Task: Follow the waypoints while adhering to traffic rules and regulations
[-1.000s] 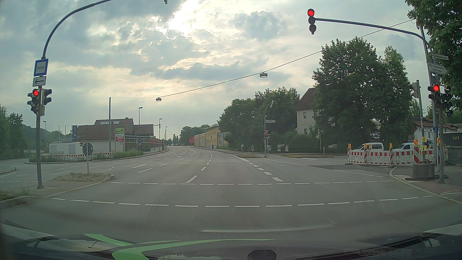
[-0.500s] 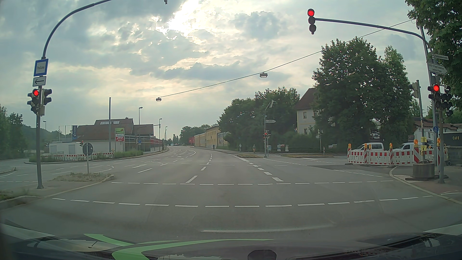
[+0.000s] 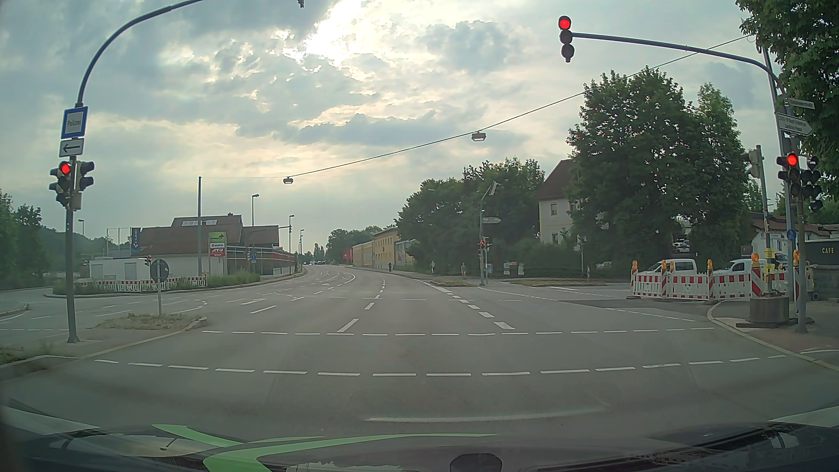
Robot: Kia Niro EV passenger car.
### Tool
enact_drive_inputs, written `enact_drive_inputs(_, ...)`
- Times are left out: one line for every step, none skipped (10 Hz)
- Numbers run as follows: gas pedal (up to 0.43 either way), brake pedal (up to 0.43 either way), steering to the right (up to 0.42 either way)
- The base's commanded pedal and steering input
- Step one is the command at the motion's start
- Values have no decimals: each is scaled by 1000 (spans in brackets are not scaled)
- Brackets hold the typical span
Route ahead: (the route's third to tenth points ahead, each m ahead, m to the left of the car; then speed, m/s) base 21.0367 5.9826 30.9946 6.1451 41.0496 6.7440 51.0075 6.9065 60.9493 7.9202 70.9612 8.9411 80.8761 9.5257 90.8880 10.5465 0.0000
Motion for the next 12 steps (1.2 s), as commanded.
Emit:
enact_drive_inputs(0,256,0)
enact_drive_inputs(0,256,0)
enact_drive_inputs(0,256,0)
enact_drive_inputs(0,256,0)
enact_drive_inputs(0,256,0)
enact_drive_inputs(0,256,0)
enact_drive_inputs(0,256,0)
enact_drive_inputs(0,256,0)
enact_drive_inputs(0,256,0)
enact_drive_inputs(0,256,0)
enact_drive_inputs(0,256,0)
enact_drive_inputs(0,256,0)
